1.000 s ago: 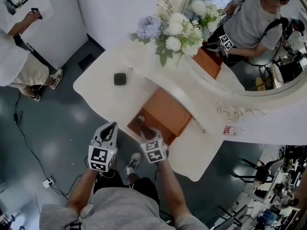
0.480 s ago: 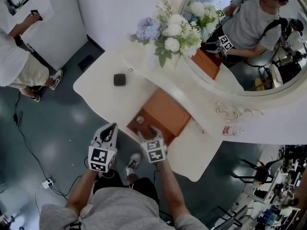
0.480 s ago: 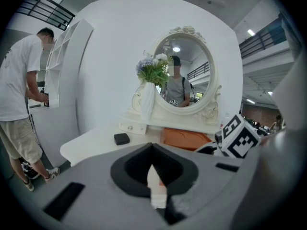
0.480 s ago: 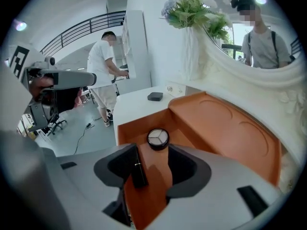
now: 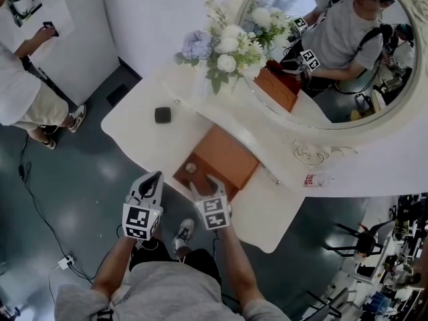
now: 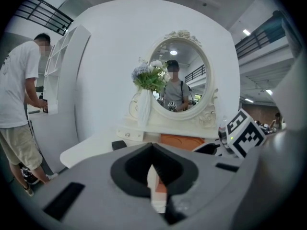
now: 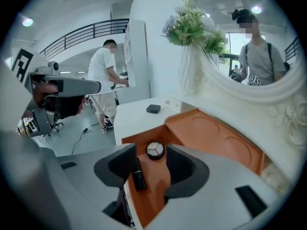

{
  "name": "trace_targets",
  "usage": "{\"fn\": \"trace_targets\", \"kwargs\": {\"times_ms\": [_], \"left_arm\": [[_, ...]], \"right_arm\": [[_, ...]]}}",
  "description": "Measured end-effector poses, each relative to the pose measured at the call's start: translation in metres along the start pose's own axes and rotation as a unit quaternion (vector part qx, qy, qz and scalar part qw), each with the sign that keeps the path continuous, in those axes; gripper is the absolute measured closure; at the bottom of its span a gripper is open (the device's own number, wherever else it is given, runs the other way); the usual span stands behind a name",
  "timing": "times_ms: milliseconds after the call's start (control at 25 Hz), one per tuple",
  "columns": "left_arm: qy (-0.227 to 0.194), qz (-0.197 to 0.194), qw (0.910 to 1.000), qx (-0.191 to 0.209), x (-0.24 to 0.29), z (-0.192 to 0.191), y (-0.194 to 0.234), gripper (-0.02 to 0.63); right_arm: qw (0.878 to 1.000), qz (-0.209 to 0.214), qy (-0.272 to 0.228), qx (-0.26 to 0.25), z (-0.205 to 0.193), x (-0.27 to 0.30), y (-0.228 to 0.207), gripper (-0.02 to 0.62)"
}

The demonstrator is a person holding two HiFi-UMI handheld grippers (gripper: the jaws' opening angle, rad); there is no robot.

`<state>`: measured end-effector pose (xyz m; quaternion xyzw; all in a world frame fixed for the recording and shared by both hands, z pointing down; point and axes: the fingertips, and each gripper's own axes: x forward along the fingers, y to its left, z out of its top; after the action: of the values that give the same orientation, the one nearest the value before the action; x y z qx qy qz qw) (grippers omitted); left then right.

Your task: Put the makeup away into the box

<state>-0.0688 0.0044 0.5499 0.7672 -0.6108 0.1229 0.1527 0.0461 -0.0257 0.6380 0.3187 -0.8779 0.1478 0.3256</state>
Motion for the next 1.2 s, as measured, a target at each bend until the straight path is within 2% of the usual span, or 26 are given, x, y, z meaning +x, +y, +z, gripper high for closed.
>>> {"fn": "trace_targets", "kwargs": {"times_ms": [280,520,680,840,960,1200], "left_arm": [[-0.031,0.007,0.9993,0.017,-0.018,0.031,-0.013,0.606],[-0.063,0.018,0.9973,0.034,-0.037,0.061,-0.022,0.606],[-0.079,0.024,0.9958,0.039,-0.051,0.076,-0.028,0.606],[-0.085,0.025,0.9951,0.044,-0.062,0.083,-0.034,0.606],[-0.091,0.026,0.9943,0.049,-0.066,0.087,-0.036,0.606],[-0.093,0.034,0.9936,0.055,-0.074,0.088,-0.027,0.606]], "right_arm": [[0.996,-0.031,-0.077,-0.015,0.044,-0.046,-0.001,0.396],[0.987,-0.042,-0.152,-0.005,0.080,-0.091,0.002,0.404],[0.979,-0.054,-0.194,0.000,0.096,-0.119,0.004,0.455],[0.971,-0.064,-0.228,0.000,0.110,-0.140,0.011,0.545],[0.968,-0.068,-0.243,-0.004,0.116,-0.145,0.013,0.571],[0.968,-0.055,-0.244,-0.008,0.121,-0.142,0.023,0.578]]}}
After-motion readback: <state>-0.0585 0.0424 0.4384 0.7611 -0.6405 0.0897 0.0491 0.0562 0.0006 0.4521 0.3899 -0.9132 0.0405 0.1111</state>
